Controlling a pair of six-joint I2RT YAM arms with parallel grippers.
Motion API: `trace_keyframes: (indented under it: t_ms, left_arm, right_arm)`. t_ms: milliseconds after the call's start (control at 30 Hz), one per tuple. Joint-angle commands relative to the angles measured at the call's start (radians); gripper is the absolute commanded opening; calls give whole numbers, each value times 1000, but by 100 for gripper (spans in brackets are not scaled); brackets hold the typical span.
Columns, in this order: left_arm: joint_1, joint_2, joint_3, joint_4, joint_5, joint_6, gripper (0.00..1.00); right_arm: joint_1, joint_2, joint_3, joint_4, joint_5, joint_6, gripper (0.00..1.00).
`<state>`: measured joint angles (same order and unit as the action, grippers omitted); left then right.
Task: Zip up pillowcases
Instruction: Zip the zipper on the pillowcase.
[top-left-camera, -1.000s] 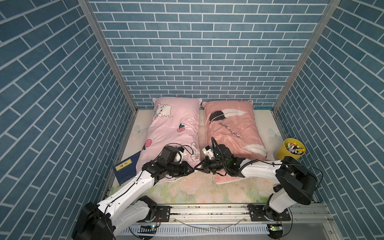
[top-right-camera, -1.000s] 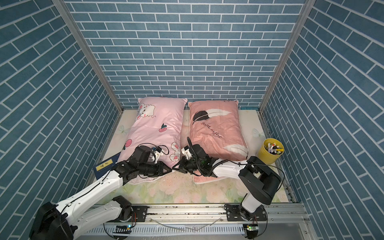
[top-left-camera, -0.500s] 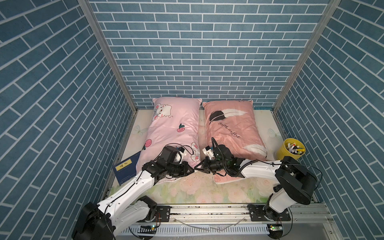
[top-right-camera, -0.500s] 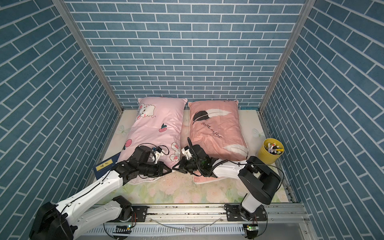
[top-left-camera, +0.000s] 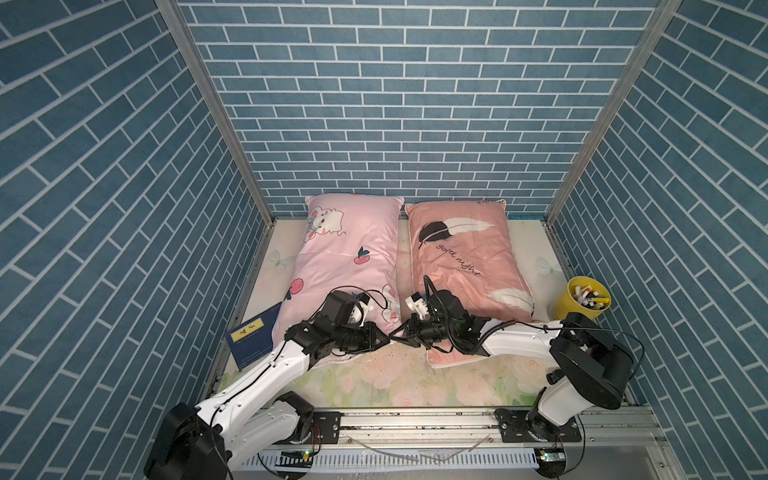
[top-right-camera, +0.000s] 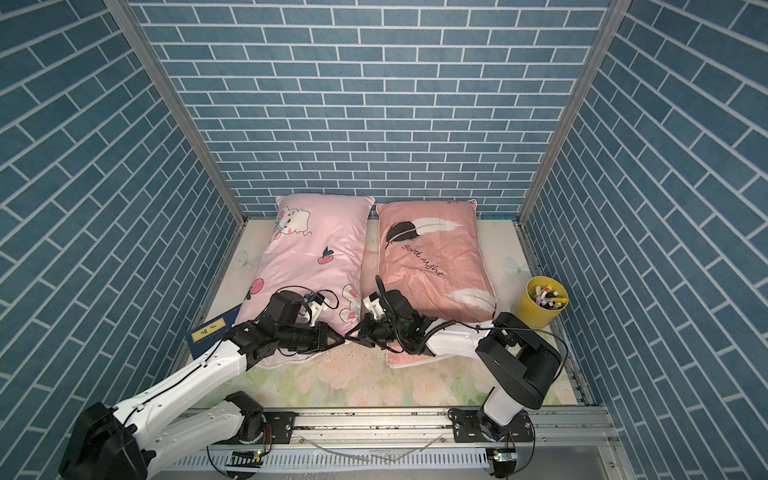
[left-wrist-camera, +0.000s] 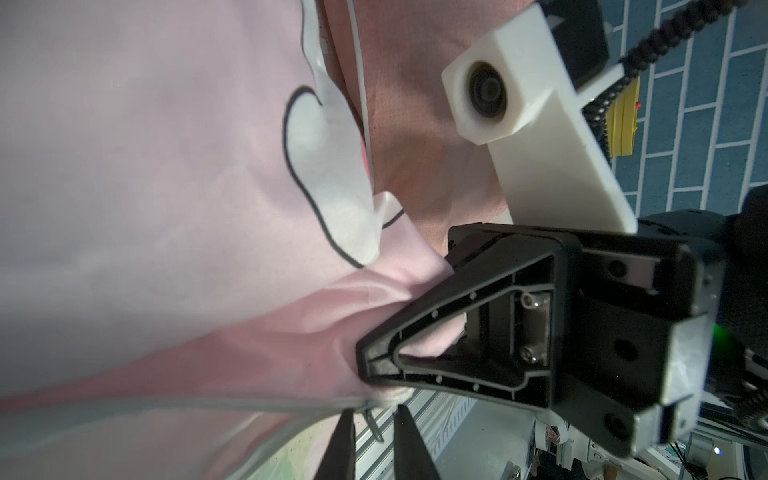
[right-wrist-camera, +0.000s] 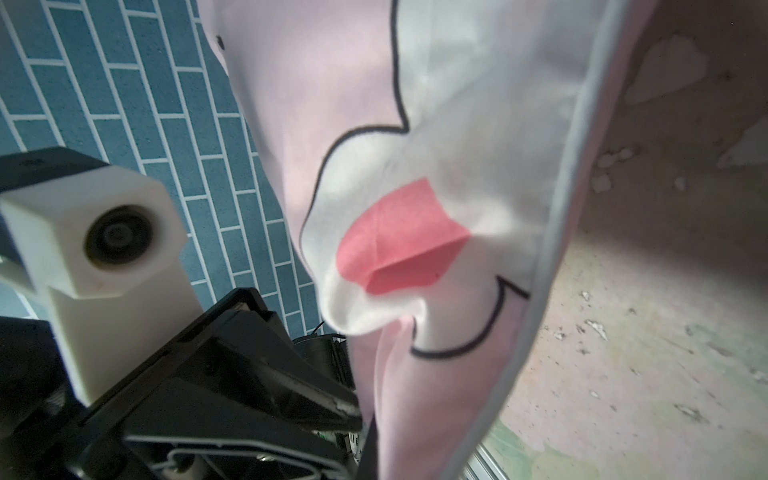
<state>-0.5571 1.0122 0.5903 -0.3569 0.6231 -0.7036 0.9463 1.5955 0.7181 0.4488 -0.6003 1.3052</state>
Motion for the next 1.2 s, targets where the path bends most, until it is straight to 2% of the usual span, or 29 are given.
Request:
trace_keyframes:
  t_ms: [0,400,667,800,967,1167]
  left_arm:
    - [-7,10,-1,29,13,3,18]
    - [-18,36,12,-4,7,39,11]
    - [-18,35,24,-32,-12,47,1]
    - [-18,28,45,-105,-42,72,0]
    - [-15,19,90,-256,-96,113,0]
    - [10,-18,94,-405,-155,131,0]
  right_arm:
    - [1,4,-14,22,10,36,0]
    - [0,4,-2,-3,19,37,0]
    - [0,-6,-5,-17,19,35,0]
    - [-5,-9,5,-53,13,14,0]
    - [-19,-39,47,-199,37,-78,0]
    - [-47,-106,131,-495,145,-261,0]
